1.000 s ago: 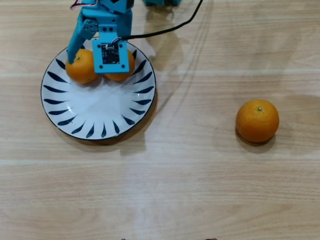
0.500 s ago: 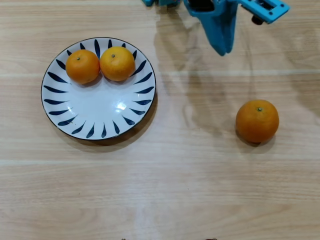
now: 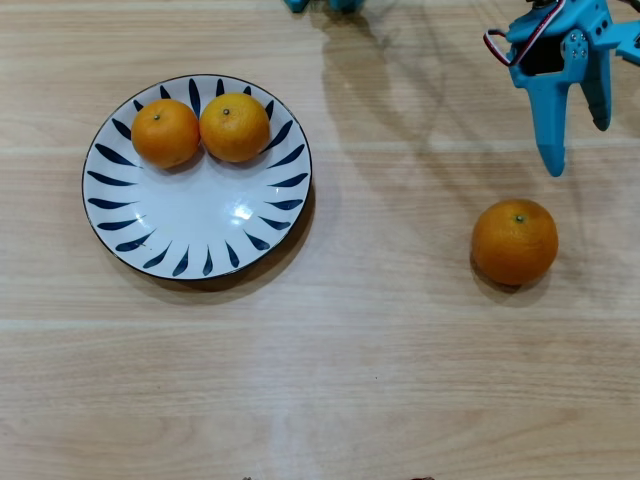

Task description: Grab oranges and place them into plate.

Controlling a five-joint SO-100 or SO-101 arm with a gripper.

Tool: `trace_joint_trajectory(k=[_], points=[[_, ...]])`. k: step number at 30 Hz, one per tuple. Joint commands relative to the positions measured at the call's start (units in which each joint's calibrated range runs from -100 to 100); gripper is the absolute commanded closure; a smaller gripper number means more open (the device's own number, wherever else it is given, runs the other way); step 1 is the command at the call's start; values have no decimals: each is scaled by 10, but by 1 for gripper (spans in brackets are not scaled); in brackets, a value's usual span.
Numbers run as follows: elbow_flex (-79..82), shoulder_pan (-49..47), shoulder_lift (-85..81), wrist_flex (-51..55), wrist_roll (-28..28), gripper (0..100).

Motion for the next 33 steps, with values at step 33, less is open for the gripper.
trace_joint_trajectory(k=[33], points=[[-7, 70, 292, -275, -95, 53]])
